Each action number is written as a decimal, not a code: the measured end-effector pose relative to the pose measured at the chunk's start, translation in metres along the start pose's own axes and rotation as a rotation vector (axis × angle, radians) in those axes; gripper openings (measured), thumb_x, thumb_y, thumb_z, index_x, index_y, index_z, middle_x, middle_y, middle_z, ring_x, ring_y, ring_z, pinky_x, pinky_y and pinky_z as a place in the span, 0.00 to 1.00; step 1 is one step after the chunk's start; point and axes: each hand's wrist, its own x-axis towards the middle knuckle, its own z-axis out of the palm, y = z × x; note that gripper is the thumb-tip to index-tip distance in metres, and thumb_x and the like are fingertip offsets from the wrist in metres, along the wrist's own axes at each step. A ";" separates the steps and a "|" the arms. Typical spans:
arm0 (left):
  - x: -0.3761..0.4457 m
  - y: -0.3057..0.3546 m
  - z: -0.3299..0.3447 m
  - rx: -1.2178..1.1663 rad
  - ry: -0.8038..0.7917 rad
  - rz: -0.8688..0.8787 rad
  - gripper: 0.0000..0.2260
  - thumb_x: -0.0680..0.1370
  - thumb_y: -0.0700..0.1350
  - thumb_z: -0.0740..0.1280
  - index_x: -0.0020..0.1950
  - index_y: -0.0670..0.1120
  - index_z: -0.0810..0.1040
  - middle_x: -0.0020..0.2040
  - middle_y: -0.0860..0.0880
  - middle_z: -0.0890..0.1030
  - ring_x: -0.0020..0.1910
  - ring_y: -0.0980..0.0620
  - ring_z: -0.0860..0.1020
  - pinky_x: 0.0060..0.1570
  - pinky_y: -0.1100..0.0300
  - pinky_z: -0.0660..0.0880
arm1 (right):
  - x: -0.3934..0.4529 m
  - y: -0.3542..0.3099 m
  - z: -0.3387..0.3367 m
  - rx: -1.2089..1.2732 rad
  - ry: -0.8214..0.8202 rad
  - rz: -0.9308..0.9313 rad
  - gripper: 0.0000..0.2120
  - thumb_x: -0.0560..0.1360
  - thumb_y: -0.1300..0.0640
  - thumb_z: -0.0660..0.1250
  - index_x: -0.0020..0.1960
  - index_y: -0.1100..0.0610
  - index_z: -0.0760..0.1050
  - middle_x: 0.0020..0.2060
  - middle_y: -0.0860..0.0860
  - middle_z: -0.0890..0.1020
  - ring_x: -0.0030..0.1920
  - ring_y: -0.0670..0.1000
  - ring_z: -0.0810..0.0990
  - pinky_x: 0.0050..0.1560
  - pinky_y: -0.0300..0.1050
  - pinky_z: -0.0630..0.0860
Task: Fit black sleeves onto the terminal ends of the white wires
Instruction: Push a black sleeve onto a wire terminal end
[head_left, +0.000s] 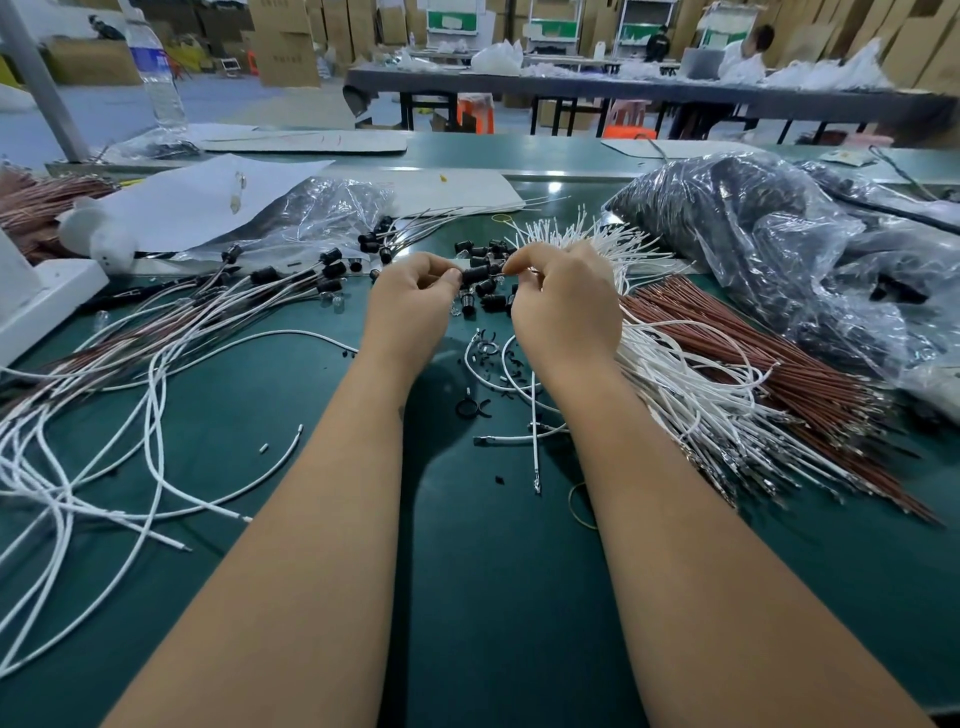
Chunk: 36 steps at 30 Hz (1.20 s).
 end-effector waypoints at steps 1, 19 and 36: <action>0.000 0.000 0.000 -0.002 -0.003 0.000 0.06 0.79 0.42 0.64 0.45 0.48 0.79 0.36 0.49 0.77 0.23 0.62 0.66 0.25 0.71 0.65 | 0.000 0.000 0.000 -0.011 -0.001 -0.011 0.13 0.78 0.62 0.60 0.51 0.48 0.81 0.44 0.49 0.71 0.52 0.51 0.69 0.42 0.43 0.65; -0.002 0.003 0.004 0.026 0.013 -0.007 0.10 0.78 0.44 0.63 0.42 0.39 0.80 0.31 0.50 0.74 0.23 0.60 0.65 0.23 0.70 0.62 | -0.001 0.000 -0.001 -0.065 0.029 -0.105 0.19 0.71 0.72 0.59 0.52 0.57 0.83 0.46 0.52 0.76 0.52 0.54 0.70 0.52 0.43 0.67; -0.006 0.007 0.003 0.014 -0.029 0.000 0.10 0.78 0.45 0.66 0.38 0.46 0.80 0.33 0.49 0.78 0.31 0.56 0.72 0.28 0.73 0.67 | -0.002 0.001 -0.002 -0.018 0.066 -0.132 0.16 0.73 0.70 0.60 0.51 0.56 0.82 0.46 0.52 0.79 0.51 0.54 0.74 0.52 0.46 0.70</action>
